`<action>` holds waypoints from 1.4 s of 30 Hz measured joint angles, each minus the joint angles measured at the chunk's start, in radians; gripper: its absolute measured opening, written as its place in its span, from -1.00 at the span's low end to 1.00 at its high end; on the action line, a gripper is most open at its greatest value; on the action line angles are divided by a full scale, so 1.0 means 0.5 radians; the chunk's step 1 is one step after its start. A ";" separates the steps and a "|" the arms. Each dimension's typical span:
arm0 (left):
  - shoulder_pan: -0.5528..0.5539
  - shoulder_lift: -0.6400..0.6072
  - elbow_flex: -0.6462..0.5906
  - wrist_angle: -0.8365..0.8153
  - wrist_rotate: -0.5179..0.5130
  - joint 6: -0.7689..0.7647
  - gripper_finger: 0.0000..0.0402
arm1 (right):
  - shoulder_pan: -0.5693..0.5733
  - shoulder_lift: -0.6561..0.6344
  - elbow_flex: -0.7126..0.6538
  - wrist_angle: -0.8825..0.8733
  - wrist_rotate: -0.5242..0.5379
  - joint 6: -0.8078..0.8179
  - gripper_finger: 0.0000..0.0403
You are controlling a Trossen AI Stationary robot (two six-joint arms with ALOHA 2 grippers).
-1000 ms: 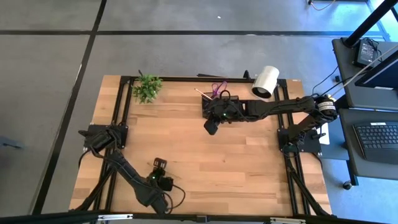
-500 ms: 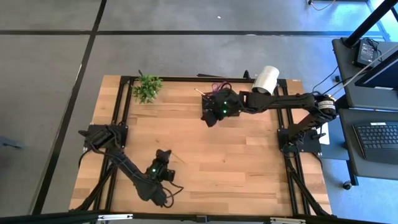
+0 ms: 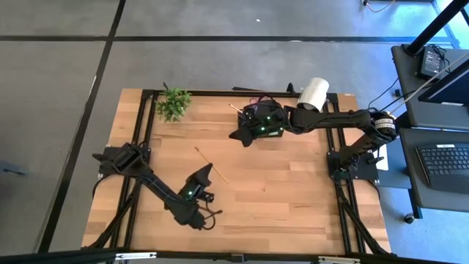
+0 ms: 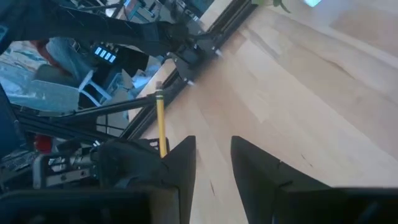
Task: Pick and place office supplies into organizer
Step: Put the yellow pencil into the black desk organizer
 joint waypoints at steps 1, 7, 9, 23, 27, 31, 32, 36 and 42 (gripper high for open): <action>0.019 0.000 0.001 -0.001 -0.044 0.048 -0.91 | 0.000 0.000 0.000 0.003 -0.001 -0.002 -0.47; 0.125 0.000 0.002 0.000 -0.237 0.297 -0.91 | 0.000 0.000 0.000 0.024 -0.062 -0.067 -0.45; 0.153 0.000 0.002 -0.001 -0.265 0.328 -0.91 | 0.000 0.000 0.000 0.059 -0.062 -0.079 -0.40; 0.241 -0.004 0.060 0.000 -0.296 0.379 -0.91 | 0.000 0.001 0.000 0.357 -0.062 -0.163 0.07; 0.241 -0.004 0.060 0.000 -0.295 0.380 -0.91 | 0.000 0.045 0.002 0.416 -0.062 -0.165 0.04; 0.241 -0.004 0.060 0.000 -0.295 0.380 -0.91 | 0.000 0.186 0.099 0.425 -0.073 -0.177 -0.01; 0.241 -0.004 0.060 0.000 -0.295 0.379 -0.91 | 0.000 0.230 0.148 0.424 -0.095 -0.208 -0.02; 0.240 -0.004 0.060 0.000 -0.295 0.378 -0.91 | 0.001 0.394 0.412 0.277 -0.200 -0.332 -0.04; 0.240 -0.004 0.060 0.000 -0.295 0.373 -0.91 | 0.011 0.569 0.812 -0.237 -0.206 -0.633 -0.04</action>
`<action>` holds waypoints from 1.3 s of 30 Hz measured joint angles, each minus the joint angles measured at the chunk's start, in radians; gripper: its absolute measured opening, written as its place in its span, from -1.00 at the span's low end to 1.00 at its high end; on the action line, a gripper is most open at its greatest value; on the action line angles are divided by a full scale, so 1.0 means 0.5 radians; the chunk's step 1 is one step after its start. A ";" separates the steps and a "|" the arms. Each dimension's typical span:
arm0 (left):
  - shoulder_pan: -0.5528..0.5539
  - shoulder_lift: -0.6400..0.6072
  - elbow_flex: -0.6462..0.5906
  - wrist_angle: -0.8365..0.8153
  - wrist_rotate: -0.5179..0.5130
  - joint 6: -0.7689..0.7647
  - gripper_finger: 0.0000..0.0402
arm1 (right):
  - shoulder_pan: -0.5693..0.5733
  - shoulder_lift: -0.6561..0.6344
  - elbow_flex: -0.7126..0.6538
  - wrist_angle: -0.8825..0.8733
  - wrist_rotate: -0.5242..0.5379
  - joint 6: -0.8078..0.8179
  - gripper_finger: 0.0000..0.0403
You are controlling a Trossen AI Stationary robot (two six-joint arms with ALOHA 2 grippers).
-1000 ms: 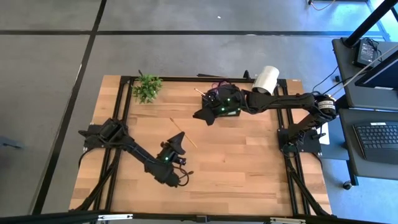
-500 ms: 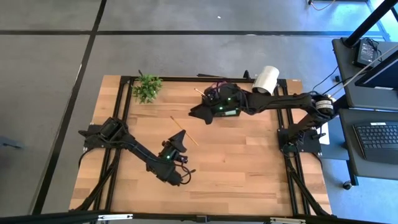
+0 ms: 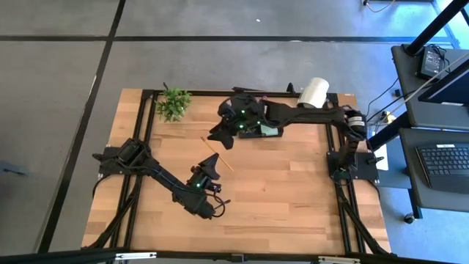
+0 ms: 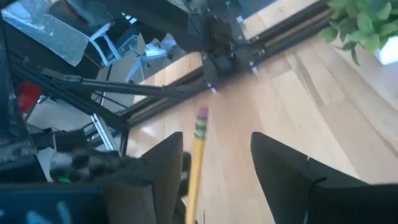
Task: Pick and place office supplies into organizer
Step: Put the yellow pencil into the black desk organizer
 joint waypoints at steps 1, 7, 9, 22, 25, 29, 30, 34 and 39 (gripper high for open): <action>0.000 0.000 0.000 0.000 0.000 0.000 -0.91 | 0.004 0.023 0.046 -0.017 0.000 -0.002 -0.04; 0.000 0.000 0.000 0.000 0.001 0.000 -0.91 | 0.014 0.111 0.205 -0.102 -0.005 -0.050 -0.04; 0.000 0.000 0.000 0.000 0.001 0.000 -0.91 | 0.013 0.128 0.209 -0.110 -0.013 -0.043 -0.04; 0.002 0.000 0.000 0.000 0.001 0.000 -0.90 | 0.065 0.142 0.201 -0.066 0.005 -0.107 -0.04; 0.002 0.000 0.000 0.000 0.002 0.000 -0.90 | 0.079 0.150 0.198 -0.069 0.055 -0.153 -0.04; 0.002 0.000 0.000 0.000 0.002 0.004 -0.90 | 0.080 0.150 0.198 -0.066 0.057 -0.160 -0.04; 0.002 0.000 0.000 0.000 0.002 0.003 -0.90 | 0.080 0.150 0.198 -0.068 0.057 -0.160 -0.04; 0.010 0.000 0.000 0.000 0.002 0.004 -0.90 | 0.080 0.150 0.198 -0.069 0.057 -0.153 -0.04; 0.024 0.000 0.000 0.000 0.002 0.043 -0.90 | 0.080 0.150 0.198 -0.072 0.057 -0.134 -0.04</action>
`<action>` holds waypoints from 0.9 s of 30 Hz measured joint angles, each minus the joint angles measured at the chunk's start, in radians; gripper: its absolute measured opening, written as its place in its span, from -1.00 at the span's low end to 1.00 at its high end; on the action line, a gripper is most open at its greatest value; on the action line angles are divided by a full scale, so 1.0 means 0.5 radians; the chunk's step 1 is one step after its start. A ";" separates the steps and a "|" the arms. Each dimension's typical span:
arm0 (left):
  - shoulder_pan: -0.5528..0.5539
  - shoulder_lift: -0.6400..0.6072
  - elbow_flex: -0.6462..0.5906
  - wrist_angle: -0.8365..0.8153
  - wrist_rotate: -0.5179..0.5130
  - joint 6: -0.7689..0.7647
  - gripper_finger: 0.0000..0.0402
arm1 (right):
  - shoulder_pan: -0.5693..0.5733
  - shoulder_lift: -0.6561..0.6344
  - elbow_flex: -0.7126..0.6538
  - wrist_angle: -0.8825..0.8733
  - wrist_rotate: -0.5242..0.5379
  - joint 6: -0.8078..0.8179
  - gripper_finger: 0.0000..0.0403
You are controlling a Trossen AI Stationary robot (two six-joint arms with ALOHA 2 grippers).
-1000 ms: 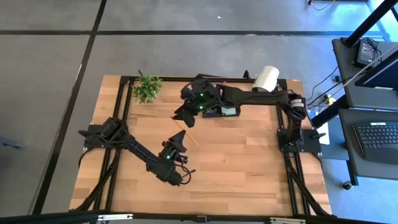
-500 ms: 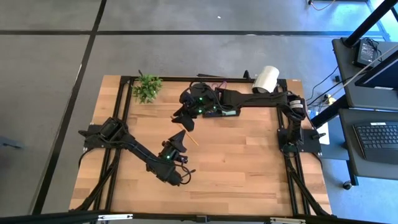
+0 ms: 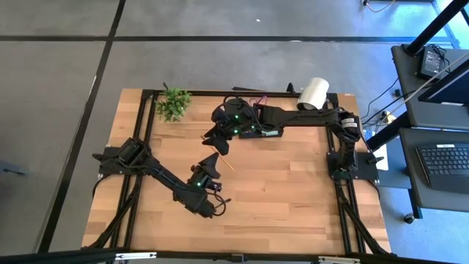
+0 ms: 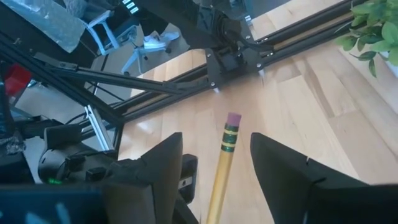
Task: Pick and place office supplies into organizer
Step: Put the yellow pencil into the black desk organizer
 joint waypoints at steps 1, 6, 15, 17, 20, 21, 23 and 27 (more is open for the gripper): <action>0.001 0.000 0.000 0.000 0.000 0.001 -0.90 | 0.000 0.000 0.000 0.000 0.000 0.013 -0.04; 0.003 0.000 0.000 0.000 0.000 0.027 -0.90 | -0.001 0.000 0.000 -0.001 0.001 0.024 -0.04; 0.047 0.001 0.047 0.000 0.002 0.030 -0.90 | -0.001 0.000 -0.001 -0.018 0.000 0.034 -0.04; 0.059 0.001 0.086 0.000 0.003 0.024 -0.90 | -0.001 0.000 -0.001 -0.018 0.000 0.034 -0.05; 0.080 0.001 0.138 0.000 0.002 -0.004 -0.90 | -0.001 0.000 -0.001 -0.018 0.000 0.033 -0.11; 0.086 0.001 0.146 0.001 0.001 -0.021 -0.90 | -0.001 0.000 -0.001 -0.018 0.000 0.033 -0.15; 0.094 0.001 0.146 0.000 0.001 -0.037 -0.90 | -0.001 0.000 -0.001 -0.018 0.004 0.033 -0.21; 0.093 0.001 0.146 0.000 0.001 -0.039 -0.90 | -0.001 0.000 -0.002 -0.017 0.006 0.033 -0.36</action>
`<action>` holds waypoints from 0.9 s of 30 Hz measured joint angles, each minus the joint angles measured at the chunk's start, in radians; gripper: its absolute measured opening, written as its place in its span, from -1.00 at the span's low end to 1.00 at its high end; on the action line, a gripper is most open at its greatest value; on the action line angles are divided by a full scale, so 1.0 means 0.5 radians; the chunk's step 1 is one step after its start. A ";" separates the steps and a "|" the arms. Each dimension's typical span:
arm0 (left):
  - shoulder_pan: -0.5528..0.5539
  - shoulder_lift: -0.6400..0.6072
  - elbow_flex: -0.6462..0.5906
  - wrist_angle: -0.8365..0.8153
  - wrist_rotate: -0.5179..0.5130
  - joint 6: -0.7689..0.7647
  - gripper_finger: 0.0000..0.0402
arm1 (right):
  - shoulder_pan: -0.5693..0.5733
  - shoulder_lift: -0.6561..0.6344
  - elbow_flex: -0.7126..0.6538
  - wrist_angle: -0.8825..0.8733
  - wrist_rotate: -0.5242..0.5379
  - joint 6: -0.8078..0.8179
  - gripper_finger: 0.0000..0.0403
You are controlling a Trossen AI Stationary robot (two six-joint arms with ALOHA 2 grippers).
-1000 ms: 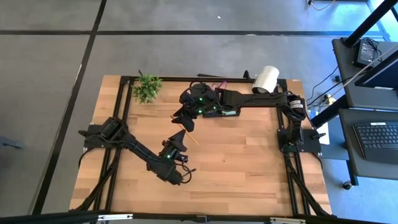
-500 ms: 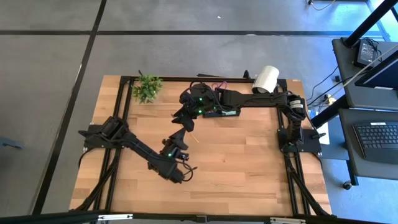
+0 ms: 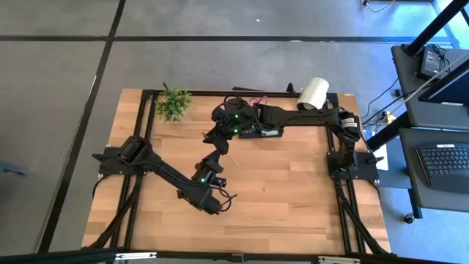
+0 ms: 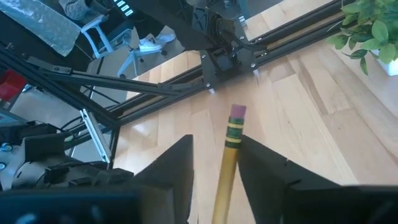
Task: Pick and place office supplies into organizer
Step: Put the yellow pencil into the black desk organizer
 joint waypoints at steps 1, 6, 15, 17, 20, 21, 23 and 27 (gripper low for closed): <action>-0.001 0.000 0.000 0.000 -0.001 -0.001 -0.90 | 0.000 0.000 0.000 0.000 0.000 0.000 -0.40; -0.001 0.000 0.000 0.000 -0.002 0.000 -0.90 | -0.001 0.000 0.000 0.000 0.000 -0.011 -0.58; -0.001 0.000 -0.001 0.000 -0.002 0.001 -0.90 | 0.000 -0.002 0.000 0.005 -0.011 -0.063 -0.87; -0.001 0.000 -0.001 0.000 -0.002 -0.001 -0.90 | 0.000 -0.002 0.000 0.005 -0.008 -0.063 -0.87; -0.001 0.000 -0.002 0.000 -0.002 -0.011 -0.90 | 0.000 -0.002 0.000 0.005 -0.008 -0.054 -0.87; -0.001 0.000 -0.002 0.000 -0.002 -0.034 -0.89 | 0.000 -0.002 0.000 0.005 -0.008 -0.052 -0.87; -0.001 0.000 -0.002 0.000 0.003 -0.092 -0.85 | 0.000 -0.002 0.000 0.005 -0.006 -0.053 -0.87; -0.001 0.000 -0.002 0.001 0.057 -0.212 -0.69 | 0.000 -0.002 0.000 0.004 0.017 -0.054 -0.87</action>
